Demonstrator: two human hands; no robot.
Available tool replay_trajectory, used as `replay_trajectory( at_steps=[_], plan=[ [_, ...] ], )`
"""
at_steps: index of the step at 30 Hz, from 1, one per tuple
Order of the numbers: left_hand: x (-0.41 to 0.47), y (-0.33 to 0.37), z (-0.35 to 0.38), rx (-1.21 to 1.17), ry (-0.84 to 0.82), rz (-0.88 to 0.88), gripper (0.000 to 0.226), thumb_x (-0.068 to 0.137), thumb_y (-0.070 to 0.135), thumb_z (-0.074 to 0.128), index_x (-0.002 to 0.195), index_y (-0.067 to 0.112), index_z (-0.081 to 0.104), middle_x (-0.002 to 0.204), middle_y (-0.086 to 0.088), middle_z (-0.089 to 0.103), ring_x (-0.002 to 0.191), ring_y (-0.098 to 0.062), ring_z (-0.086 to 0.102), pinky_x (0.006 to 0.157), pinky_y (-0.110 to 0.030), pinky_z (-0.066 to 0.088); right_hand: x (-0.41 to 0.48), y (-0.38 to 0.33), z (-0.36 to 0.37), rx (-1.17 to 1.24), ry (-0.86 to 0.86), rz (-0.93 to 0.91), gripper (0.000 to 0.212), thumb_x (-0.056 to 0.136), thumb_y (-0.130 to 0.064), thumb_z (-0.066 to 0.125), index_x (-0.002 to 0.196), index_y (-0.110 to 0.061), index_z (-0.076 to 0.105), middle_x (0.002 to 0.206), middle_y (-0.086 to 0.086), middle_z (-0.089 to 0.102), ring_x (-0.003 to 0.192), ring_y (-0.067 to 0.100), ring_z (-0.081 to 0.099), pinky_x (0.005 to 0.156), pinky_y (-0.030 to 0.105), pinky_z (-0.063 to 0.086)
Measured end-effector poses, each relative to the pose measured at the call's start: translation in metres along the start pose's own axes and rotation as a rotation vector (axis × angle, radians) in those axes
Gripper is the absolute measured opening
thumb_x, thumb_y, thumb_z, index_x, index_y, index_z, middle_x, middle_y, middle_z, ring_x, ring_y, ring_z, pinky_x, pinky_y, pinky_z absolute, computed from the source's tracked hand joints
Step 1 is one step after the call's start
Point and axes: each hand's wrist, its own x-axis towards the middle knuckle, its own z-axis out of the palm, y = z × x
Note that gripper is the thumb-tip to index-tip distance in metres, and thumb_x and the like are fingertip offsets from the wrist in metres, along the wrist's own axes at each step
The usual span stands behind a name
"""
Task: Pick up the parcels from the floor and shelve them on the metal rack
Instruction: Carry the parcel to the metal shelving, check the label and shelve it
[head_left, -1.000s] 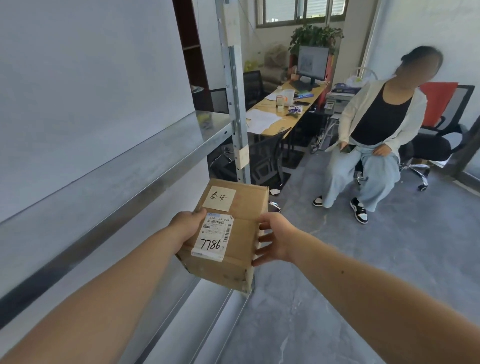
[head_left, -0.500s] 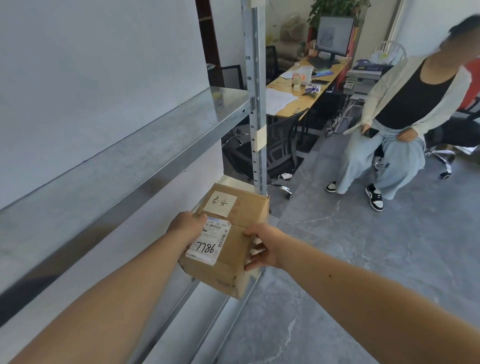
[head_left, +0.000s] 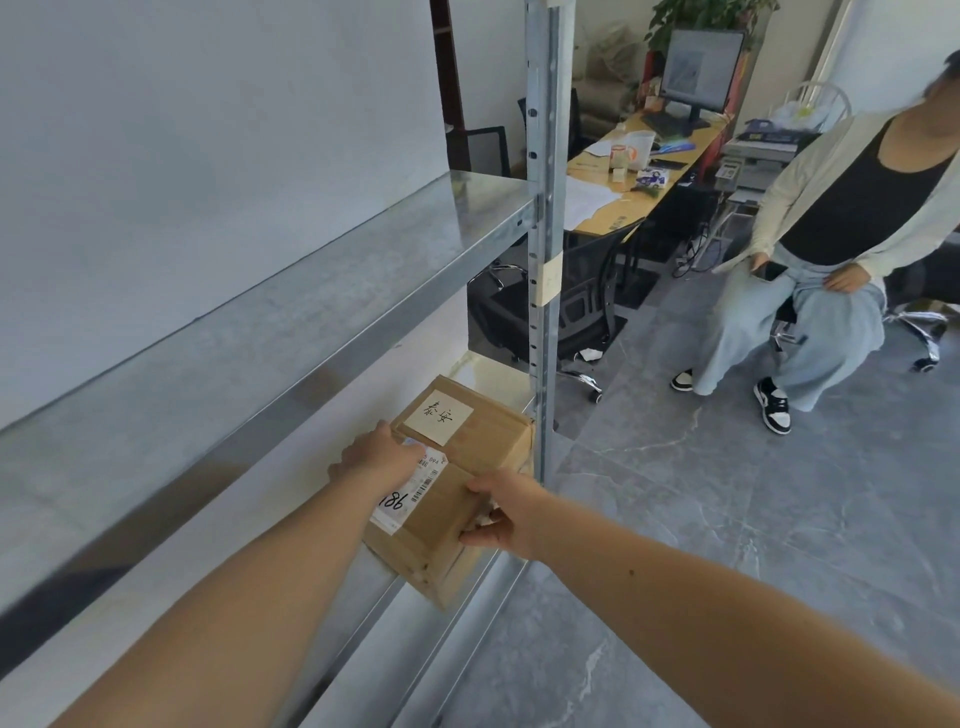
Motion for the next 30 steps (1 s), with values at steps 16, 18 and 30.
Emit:
replay_trajectory(
  at_steps=[16,18,30],
  plan=[
    [0.003,-0.017,0.015,0.14,0.176,0.145,0.085,0.101,0.065,0.036,0.166,0.012,0.021,0.177,-0.009,0.01,0.162,-0.029,0.009,0.129,-0.057,0.003,0.023,0.002,0.021,0.071,-0.055,-0.064,0.043,0.094,-0.01,0.074,0.132,-0.012,0.055,0.13,0.02,0.054,0.101,0.04,0.067,0.072,0.052,0.067],
    [0.004,-0.02,0.013,0.17,0.181,0.173,0.087,0.101,0.066,0.035,0.166,0.011,0.02,0.177,-0.009,0.009,0.162,-0.029,0.011,0.129,-0.056,0.006,0.025,0.003,0.026,0.087,-0.067,-0.071,0.05,0.095,-0.01,0.073,0.14,-0.012,0.052,0.139,0.021,0.051,0.103,0.04,0.068,0.081,0.053,0.066],
    [0.023,-0.039,0.008,0.257,0.166,0.266,0.099,0.094,0.075,0.03,0.167,0.01,0.013,0.177,-0.01,0.009,0.163,-0.024,0.005,0.13,-0.054,0.001,0.04,0.007,0.045,0.092,-0.056,-0.132,0.077,0.089,-0.002,0.078,0.154,-0.013,0.039,0.137,0.02,0.055,0.096,0.032,0.071,0.087,0.053,0.064]
  ],
)
